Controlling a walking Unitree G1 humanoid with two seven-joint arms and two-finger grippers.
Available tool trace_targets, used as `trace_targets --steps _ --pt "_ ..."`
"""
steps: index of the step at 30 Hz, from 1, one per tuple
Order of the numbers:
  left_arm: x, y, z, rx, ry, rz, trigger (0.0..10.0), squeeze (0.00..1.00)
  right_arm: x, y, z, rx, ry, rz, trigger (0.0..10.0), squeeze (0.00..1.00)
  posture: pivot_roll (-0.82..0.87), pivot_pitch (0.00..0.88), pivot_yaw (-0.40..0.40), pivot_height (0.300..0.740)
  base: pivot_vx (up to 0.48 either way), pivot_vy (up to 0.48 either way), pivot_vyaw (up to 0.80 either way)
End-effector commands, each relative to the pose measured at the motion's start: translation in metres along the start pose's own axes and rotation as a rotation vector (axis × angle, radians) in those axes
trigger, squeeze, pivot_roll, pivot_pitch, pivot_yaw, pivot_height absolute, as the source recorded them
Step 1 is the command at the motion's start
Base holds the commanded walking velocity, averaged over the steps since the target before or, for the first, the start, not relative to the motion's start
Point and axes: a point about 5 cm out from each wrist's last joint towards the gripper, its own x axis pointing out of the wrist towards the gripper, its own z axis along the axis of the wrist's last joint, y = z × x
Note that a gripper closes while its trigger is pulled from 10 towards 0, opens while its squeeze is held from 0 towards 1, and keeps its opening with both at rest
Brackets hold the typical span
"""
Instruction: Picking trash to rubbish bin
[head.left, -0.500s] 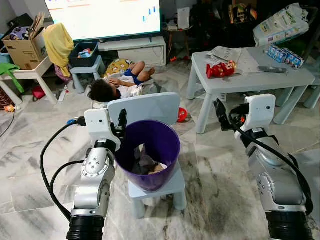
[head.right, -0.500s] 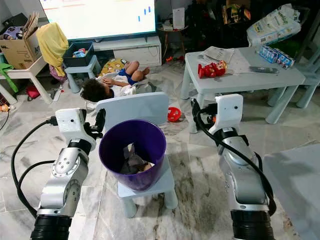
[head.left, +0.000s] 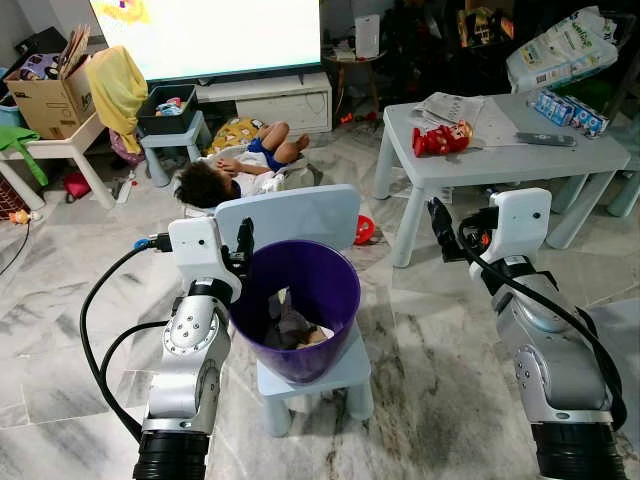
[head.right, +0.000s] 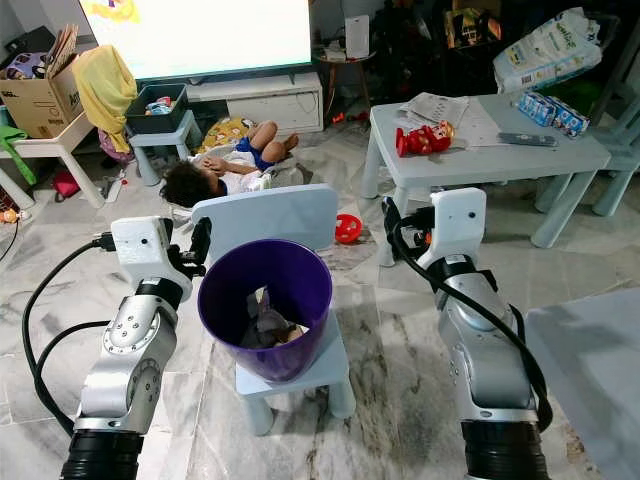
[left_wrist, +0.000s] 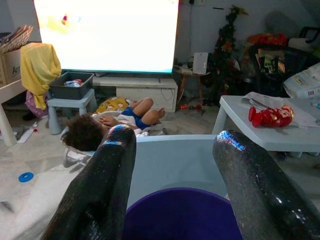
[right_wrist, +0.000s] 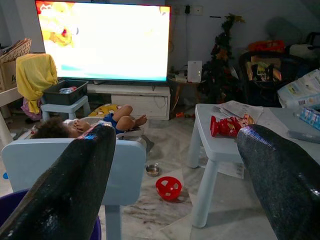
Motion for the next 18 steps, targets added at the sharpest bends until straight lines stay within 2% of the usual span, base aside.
trace_targets --steps 1,5,8,15,18 --pt "0.001 0.086 0.007 0.065 0.11 0.293 10.0 0.0 0.032 0.033 -0.036 0.092 0.156 -0.024 10.0 0.0 0.08 0.0 -0.026 0.74 0.0 0.0 0.0" --pt "0.003 0.084 0.009 0.069 0.104 0.284 10.0 0.0 0.032 0.033 -0.036 0.071 0.159 -0.029 10.0 0.0 0.08 0.0 -0.026 0.74 0.0 0.0 0.0" --pt "0.008 0.054 0.013 0.044 0.027 0.186 10.0 0.0 0.03 0.037 -0.032 0.102 0.132 -0.005 10.0 0.0 0.06 0.0 -0.02 0.74 0.0 0.0 0.0" --pt "0.006 0.054 0.011 0.043 0.029 0.178 10.0 0.0 0.031 0.036 -0.032 0.098 0.127 -0.01 10.0 0.0 0.06 0.0 -0.023 0.74 0.0 0.0 0.0" --pt "0.007 0.053 0.012 0.037 0.028 0.166 10.0 0.0 0.034 0.036 -0.032 0.067 0.107 -0.026 10.0 0.0 0.06 0.0 -0.025 0.74 0.0 0.0 0.0"
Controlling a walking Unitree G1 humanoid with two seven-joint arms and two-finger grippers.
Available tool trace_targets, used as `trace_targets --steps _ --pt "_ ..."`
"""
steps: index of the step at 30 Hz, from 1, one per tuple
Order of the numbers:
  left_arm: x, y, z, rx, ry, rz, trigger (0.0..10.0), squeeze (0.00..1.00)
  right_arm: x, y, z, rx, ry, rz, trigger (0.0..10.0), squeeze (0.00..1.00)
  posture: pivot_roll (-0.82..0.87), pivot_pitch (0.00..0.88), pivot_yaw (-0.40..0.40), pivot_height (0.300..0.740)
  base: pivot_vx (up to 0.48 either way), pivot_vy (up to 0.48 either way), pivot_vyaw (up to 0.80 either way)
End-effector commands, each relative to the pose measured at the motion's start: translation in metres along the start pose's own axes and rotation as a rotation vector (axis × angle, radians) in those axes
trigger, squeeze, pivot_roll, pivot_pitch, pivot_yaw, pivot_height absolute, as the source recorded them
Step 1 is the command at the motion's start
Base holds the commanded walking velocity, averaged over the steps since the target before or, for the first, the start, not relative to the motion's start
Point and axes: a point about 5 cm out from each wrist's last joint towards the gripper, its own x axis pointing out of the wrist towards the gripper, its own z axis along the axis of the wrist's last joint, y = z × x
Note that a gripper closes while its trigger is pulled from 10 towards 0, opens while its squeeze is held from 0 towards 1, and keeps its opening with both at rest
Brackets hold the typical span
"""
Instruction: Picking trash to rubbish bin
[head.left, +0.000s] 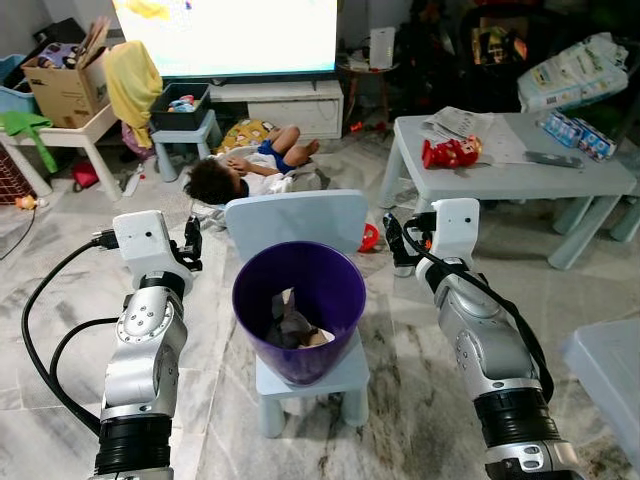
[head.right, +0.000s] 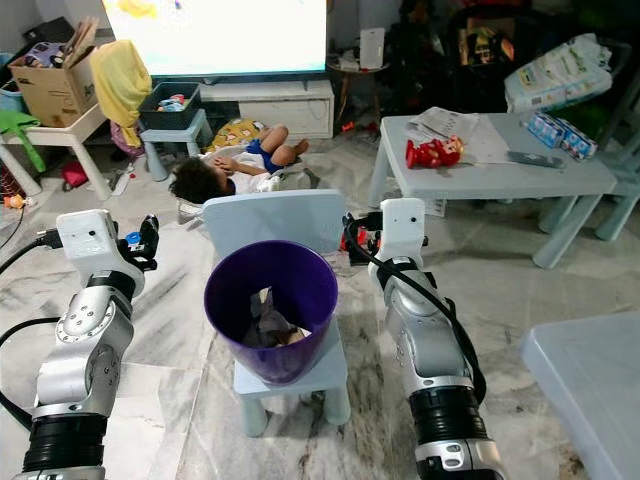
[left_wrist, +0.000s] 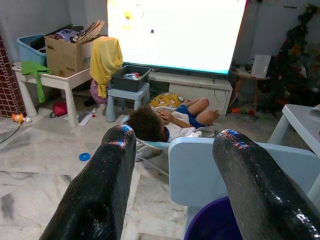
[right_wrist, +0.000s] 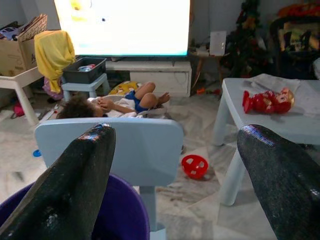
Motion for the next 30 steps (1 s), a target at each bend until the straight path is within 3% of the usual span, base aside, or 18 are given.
trace_targets --steps 1,9,15,30 --pt "0.0 -0.004 0.003 -0.005 -0.015 -0.02 10.0 0.0 0.002 -0.004 0.004 -0.019 -0.024 -0.024 10.0 0.0 0.06 0.0 -0.025 0.74 0.0 0.0 0.0" --pt "-0.007 -0.033 -0.005 0.017 -0.006 -0.158 10.0 0.0 0.001 -0.01 0.007 -0.015 -0.042 -0.036 10.0 0.0 0.04 0.0 -0.017 0.74 0.0 0.0 0.0" --pt "-0.007 -0.038 -0.003 -0.016 -0.011 -0.171 10.0 0.0 0.001 -0.008 0.003 -0.028 -0.011 -0.019 10.0 0.0 0.03 0.0 -0.02 0.74 0.0 0.0 0.0" --pt "-0.005 -0.035 -0.002 -0.089 -0.003 -0.142 10.0 0.0 0.002 -0.007 0.009 -0.011 -0.031 0.006 10.0 0.0 0.03 0.0 -0.035 0.74 0.0 0.0 -0.74"
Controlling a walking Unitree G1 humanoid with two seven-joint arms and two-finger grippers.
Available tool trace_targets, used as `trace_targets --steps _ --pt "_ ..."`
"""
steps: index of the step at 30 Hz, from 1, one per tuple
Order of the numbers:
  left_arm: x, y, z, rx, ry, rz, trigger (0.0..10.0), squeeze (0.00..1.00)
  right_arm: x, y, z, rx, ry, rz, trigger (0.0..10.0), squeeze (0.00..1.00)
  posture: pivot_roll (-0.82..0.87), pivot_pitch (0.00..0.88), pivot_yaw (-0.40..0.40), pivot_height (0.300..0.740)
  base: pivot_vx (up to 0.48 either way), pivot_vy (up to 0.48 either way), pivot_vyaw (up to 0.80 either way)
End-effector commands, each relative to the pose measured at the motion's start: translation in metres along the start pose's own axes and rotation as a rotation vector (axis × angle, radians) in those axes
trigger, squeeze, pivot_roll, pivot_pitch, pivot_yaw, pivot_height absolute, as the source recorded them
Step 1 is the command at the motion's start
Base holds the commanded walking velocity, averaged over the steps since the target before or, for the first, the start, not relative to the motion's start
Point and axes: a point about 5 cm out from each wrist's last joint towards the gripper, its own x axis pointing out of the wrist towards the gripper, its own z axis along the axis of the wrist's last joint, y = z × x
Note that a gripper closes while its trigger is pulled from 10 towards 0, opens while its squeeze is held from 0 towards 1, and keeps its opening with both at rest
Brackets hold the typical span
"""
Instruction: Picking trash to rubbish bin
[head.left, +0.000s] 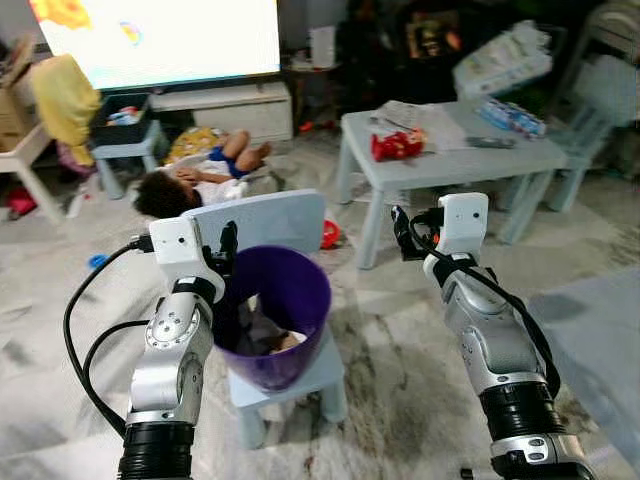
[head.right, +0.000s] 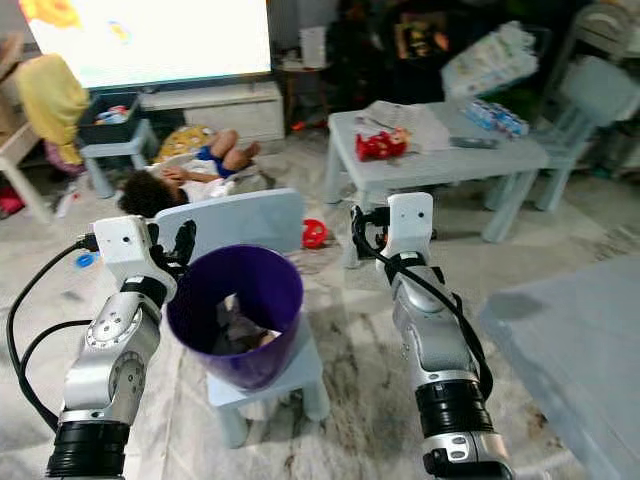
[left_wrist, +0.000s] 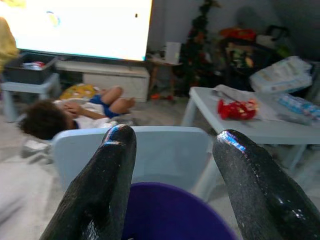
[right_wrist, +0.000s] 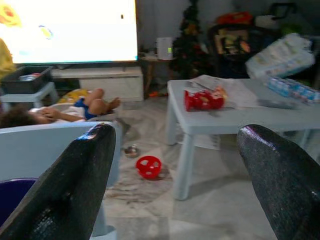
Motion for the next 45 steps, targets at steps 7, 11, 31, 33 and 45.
trace_targets --steps 7,11,31,33,45 --pt "0.0012 -0.0062 0.006 -0.018 -0.021 -0.018 10.0 0.0 0.0009 -0.0013 0.006 0.0 -0.01 0.011 10.0 0.0 0.02 0.0 -0.039 0.74 0.0 0.0 -0.74" --pt "0.0009 -0.0083 0.0053 -0.021 -0.02 -0.022 10.0 0.0 0.0017 -0.0003 0.0073 -0.006 -0.013 0.019 10.0 0.0 0.02 0.0 -0.043 0.74 0.0 0.0 -0.74" --pt "0.0026 -0.0075 0.0045 -0.028 -0.013 -0.021 10.0 0.0 -0.0002 0.0052 0.0108 0.005 -0.043 0.072 10.0 0.0 0.02 0.0 -0.045 0.74 0.0 0.0 -0.11" --pt "0.0028 -0.0075 0.0044 -0.028 -0.013 -0.021 10.0 0.0 -0.0005 0.0057 0.0107 0.007 -0.044 0.074 10.0 0.0 0.01 0.0 -0.044 0.74 0.0 0.0 0.0" --pt "0.0038 -0.0083 0.0044 -0.031 -0.013 -0.025 10.0 0.0 0.0006 0.0058 0.0109 0.013 -0.043 0.077 10.0 0.0 0.01 0.0 -0.041 0.74 -0.232 0.0 0.0"
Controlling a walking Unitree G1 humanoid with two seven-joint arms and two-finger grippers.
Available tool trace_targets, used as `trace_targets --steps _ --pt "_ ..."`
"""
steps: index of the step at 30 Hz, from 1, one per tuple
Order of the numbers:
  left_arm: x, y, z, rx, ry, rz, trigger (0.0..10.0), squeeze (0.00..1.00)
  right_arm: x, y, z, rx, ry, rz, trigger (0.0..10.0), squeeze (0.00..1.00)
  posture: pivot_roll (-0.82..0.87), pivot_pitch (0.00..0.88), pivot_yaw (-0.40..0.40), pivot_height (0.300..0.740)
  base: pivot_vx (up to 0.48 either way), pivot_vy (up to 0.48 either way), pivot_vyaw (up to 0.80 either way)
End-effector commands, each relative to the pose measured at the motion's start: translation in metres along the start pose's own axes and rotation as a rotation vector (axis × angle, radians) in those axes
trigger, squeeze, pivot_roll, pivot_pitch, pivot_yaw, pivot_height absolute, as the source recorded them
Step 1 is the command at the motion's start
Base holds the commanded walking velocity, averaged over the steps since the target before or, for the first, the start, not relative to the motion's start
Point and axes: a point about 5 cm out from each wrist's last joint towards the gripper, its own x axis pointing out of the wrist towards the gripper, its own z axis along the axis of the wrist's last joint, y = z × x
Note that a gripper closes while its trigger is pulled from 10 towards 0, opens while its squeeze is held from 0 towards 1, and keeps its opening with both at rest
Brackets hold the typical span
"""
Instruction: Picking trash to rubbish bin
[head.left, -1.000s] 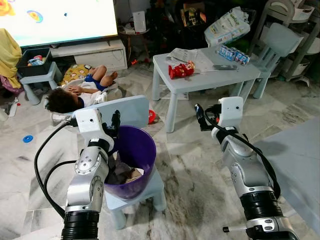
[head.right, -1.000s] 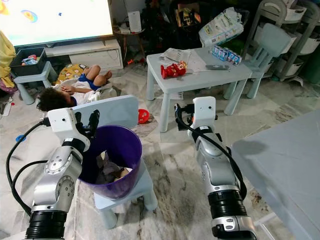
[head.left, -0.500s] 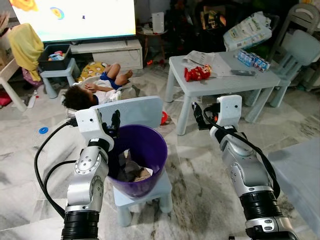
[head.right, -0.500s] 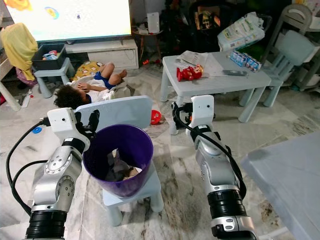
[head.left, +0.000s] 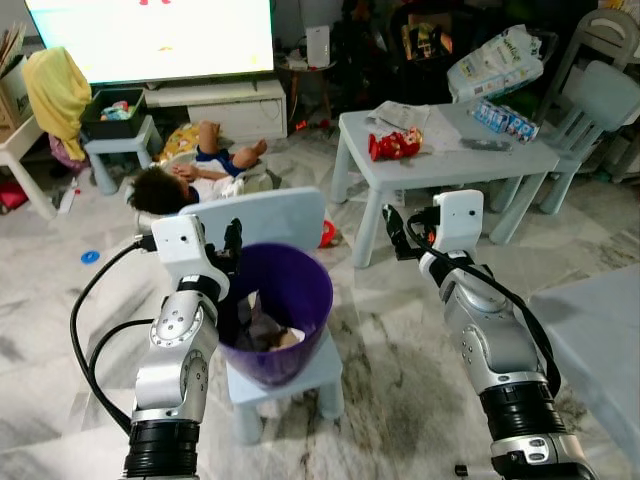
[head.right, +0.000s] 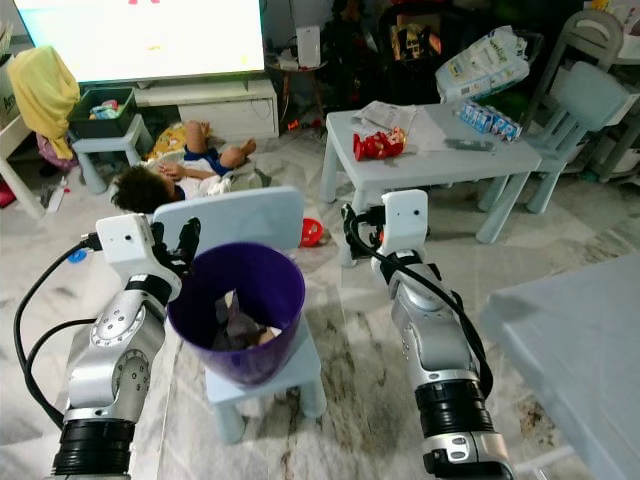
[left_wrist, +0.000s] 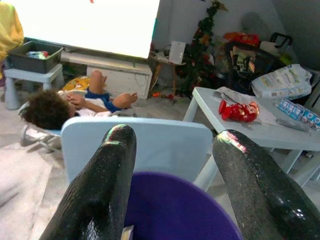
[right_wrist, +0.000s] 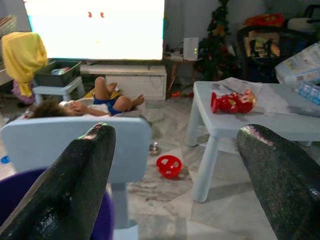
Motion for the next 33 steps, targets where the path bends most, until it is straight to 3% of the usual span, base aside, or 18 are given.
trace_targets --steps 1,33 --pt "0.0019 -0.001 0.0022 0.002 -0.003 -0.004 10.0 0.0 0.001 -0.0003 0.0063 0.0 -0.023 0.002 10.0 0.0 0.01 0.0 -0.041 0.74 -0.289 0.0 0.0" --pt "0.0059 -0.0038 0.0038 0.005 -0.003 -0.025 10.0 0.0 0.0021 -0.0015 0.008 0.0 -0.033 -0.008 10.0 0.0 0.02 0.0 -0.03 0.74 -0.273 0.0 0.0"
